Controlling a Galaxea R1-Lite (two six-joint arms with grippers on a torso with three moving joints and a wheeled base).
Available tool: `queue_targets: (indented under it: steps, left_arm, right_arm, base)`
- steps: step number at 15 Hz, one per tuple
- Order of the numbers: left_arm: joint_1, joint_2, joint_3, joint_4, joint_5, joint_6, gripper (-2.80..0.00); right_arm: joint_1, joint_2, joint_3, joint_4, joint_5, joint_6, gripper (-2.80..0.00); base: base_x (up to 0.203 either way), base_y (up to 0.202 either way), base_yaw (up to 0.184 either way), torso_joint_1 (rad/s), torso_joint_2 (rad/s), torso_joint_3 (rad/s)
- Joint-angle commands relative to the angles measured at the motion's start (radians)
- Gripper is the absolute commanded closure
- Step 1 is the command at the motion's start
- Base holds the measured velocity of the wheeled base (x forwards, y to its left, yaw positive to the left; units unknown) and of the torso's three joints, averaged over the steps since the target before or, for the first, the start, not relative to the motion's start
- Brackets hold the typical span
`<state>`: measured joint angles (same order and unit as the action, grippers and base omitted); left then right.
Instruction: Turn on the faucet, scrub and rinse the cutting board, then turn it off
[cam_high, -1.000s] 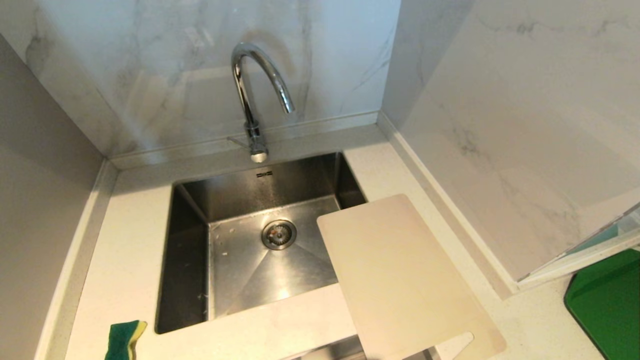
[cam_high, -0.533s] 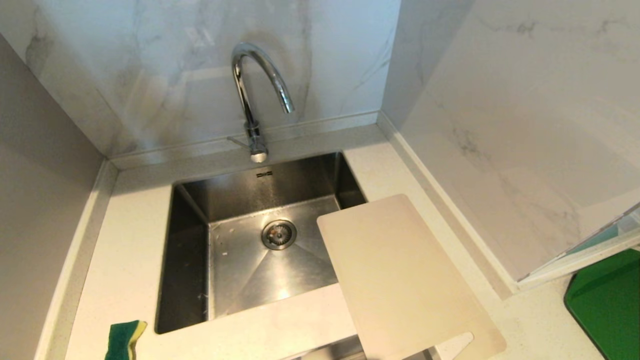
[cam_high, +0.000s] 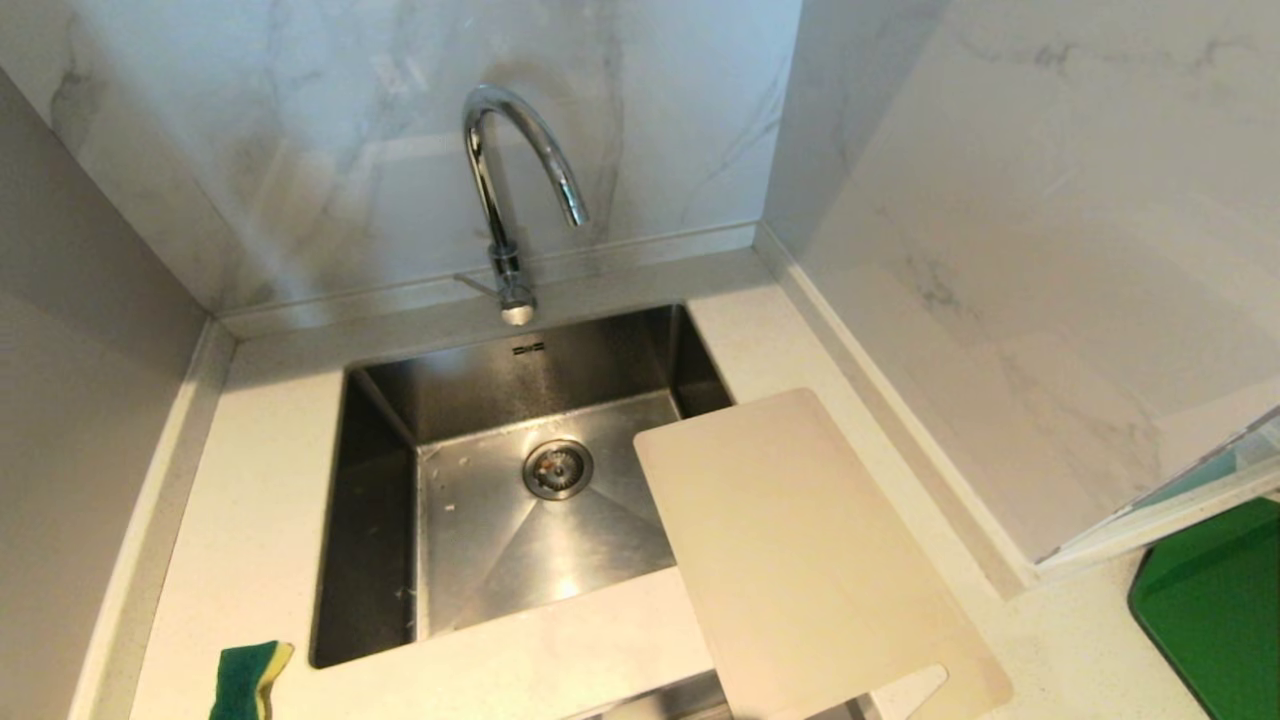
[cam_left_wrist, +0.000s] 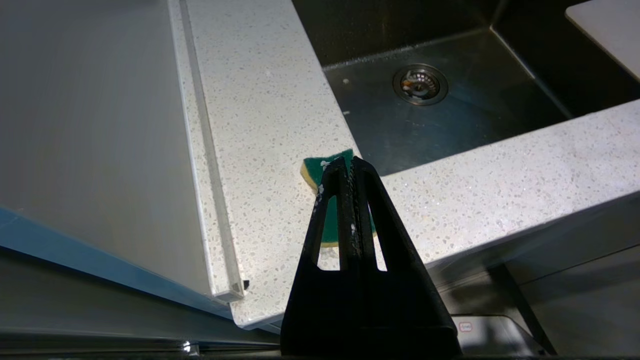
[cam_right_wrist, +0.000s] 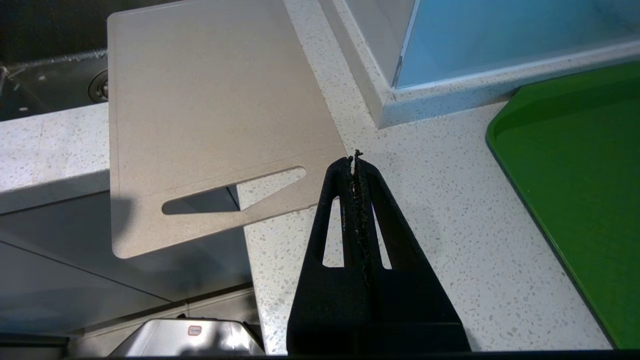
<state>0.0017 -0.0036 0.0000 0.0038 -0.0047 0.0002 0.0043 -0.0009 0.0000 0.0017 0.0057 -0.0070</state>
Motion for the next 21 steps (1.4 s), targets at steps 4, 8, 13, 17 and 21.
queue_targets:
  steps: [4, 8, 13, 17, 21]
  left_arm:
    - [0.000, 0.004, 0.002, 0.001, 0.000, -0.002, 0.00]
    - [0.000, 0.004, 0.002, 0.001, 0.000, -0.003, 0.00]
    - [0.000, 0.004, 0.002, 0.001, 0.000, -0.003, 0.00]
    - [0.000, 0.004, 0.002, 0.001, 0.000, -0.003, 0.00]
    - [0.000, 0.004, 0.002, 0.001, 0.000, -0.003, 0.00]
  right_arm:
    - [0.000, 0.001, 0.001, 0.000, 0.000, 0.002, 0.00]
    - [0.000, 0.001, 0.000, 0.000, 0.000, 0.002, 0.00]
    - [0.000, 0.001, 0.001, 0.000, 0.000, 0.002, 0.00]
    - [-0.001, 0.001, 0.000, 0.000, 0.000, 0.002, 0.00]
    - [-0.001, 0.001, 0.000, 0.000, 0.000, 0.004, 0.00]
  base:
    - [0.000, 0.000, 0.000, 0.000, 0.00, 0.000]
    - [0.000, 0.000, 0.000, 0.000, 0.00, 0.000]
    - [0.000, 0.000, 0.000, 0.000, 0.00, 0.000]
    - [0.000, 0.000, 0.000, 0.000, 0.00, 0.000]
    - [0.000, 0.000, 0.000, 0.000, 0.00, 0.000]
